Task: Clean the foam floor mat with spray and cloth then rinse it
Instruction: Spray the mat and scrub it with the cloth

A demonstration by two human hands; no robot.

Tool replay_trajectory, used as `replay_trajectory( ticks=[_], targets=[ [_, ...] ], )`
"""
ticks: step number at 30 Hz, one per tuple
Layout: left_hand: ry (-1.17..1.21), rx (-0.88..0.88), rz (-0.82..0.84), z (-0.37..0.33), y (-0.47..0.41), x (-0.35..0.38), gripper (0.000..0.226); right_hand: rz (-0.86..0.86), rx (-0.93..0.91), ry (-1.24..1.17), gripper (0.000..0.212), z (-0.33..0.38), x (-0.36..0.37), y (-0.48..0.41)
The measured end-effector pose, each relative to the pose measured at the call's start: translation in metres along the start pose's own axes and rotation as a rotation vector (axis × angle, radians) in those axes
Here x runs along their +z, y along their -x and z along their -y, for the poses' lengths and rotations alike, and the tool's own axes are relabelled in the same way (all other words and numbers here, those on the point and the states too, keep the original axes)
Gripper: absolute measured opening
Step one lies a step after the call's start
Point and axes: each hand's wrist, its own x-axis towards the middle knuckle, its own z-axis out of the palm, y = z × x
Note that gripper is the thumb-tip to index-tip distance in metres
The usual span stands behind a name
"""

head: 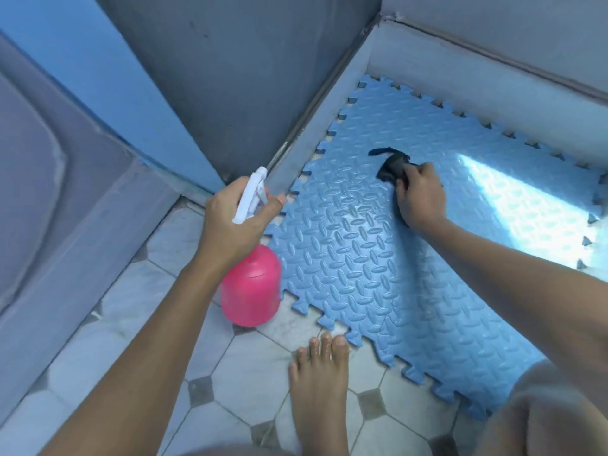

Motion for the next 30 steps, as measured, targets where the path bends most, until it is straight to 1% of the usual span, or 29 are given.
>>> replay_trajectory(
  ticks=[2, 5, 7, 8, 10, 11, 14, 17, 22, 24, 25, 27, 28, 30],
  targets=[
    [-0.003, 0.012, -0.015, 0.001, 0.013, -0.013, 0.027, 0.029, -0.108, -0.028, 0.034, 0.035, 0.011, 0.017],
    [-0.033, 0.006, -0.032, 0.011, 0.033, -0.038, 0.019, 0.149, -0.427, -0.082, 0.034, 0.084, 0.024, 0.06],
    [-0.075, -0.015, -0.113, 0.021, 0.04, -0.053, 0.016, 0.248, -0.639, -0.12, 0.034, 0.109, 0.031, 0.096],
    [-0.1, -0.026, -0.174, 0.026, 0.042, -0.059, 0.018, 0.296, -0.732, -0.132, 0.035, 0.117, 0.035, 0.112],
    [-0.123, -0.04, -0.283, 0.031, 0.041, -0.068, 0.024, 0.385, -0.875, -0.139, 0.036, 0.127, 0.043, 0.131],
    [-0.122, -0.036, -0.324, 0.034, 0.039, -0.071, 0.024, 0.418, -0.919, -0.141, 0.036, 0.13, 0.045, 0.135],
    [-0.136, -0.022, -0.419, 0.046, 0.027, -0.08, 0.022, 0.454, -0.951, -0.168, 0.035, 0.131, 0.046, 0.133],
    [-0.154, -0.02, -0.488, 0.064, 0.014, -0.088, 0.029, 0.495, -0.952, -0.183, 0.036, 0.128, 0.044, 0.128],
    [-0.089, -0.031, -0.533, 0.079, 0.007, -0.093, 0.03, 0.541, -0.916, -0.18, 0.037, 0.131, 0.043, 0.127],
    [-0.123, -0.01, -0.519, 0.08, 0.009, -0.092, 0.037, 0.547, -0.903, -0.178, 0.037, 0.132, 0.042, 0.127],
    [-0.112, -0.034, -0.488, 0.082, 0.01, -0.093, 0.046, 0.553, -0.892, -0.181, 0.037, 0.132, 0.042, 0.126],
    [-0.074, -0.14, -0.399, 0.087, 0.014, -0.095, 0.063, 0.574, -0.872, -0.189, 0.037, 0.134, 0.039, 0.126],
    [-0.138, -0.181, -0.369, 0.088, 0.016, -0.097, 0.067, 0.585, -0.869, -0.191, 0.036, 0.135, 0.036, 0.125],
    [-0.434, -0.301, -0.301, 0.082, 0.024, -0.101, 0.074, 0.601, -0.87, -0.182, 0.035, 0.136, 0.029, 0.121]
  ],
)
